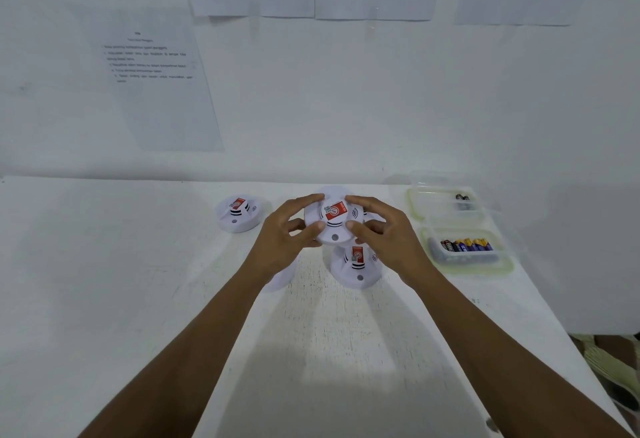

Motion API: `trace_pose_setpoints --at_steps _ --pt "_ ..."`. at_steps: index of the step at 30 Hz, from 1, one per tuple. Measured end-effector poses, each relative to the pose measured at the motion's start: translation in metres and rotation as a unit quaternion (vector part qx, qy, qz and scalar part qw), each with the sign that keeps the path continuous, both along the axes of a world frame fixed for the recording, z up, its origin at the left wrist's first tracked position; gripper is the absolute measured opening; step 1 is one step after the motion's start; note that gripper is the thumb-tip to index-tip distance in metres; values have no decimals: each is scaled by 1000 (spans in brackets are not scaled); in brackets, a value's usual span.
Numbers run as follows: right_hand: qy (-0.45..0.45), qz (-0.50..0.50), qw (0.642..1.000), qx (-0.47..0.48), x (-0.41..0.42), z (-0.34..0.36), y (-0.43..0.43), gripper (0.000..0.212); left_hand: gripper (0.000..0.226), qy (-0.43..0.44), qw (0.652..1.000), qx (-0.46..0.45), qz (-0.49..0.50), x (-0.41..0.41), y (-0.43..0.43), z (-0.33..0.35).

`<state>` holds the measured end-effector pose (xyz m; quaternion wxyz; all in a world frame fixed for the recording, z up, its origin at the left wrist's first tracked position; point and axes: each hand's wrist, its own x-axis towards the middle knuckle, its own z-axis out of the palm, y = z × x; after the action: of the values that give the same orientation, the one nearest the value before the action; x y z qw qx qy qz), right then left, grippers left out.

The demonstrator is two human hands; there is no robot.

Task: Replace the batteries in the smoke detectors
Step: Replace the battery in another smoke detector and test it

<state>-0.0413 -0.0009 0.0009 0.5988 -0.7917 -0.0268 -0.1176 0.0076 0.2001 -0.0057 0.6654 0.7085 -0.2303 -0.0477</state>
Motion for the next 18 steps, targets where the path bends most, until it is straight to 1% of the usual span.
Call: trace_pose_setpoints --at_steps 12,18 --pt "4 11 999 34 -1 -3 -3 37 43 -5 1000 -11 12 -1 -6 -4" --pt "2 8 1000 23 3 -6 -4 37 43 -2 1000 -4 19 2 -8 -6"
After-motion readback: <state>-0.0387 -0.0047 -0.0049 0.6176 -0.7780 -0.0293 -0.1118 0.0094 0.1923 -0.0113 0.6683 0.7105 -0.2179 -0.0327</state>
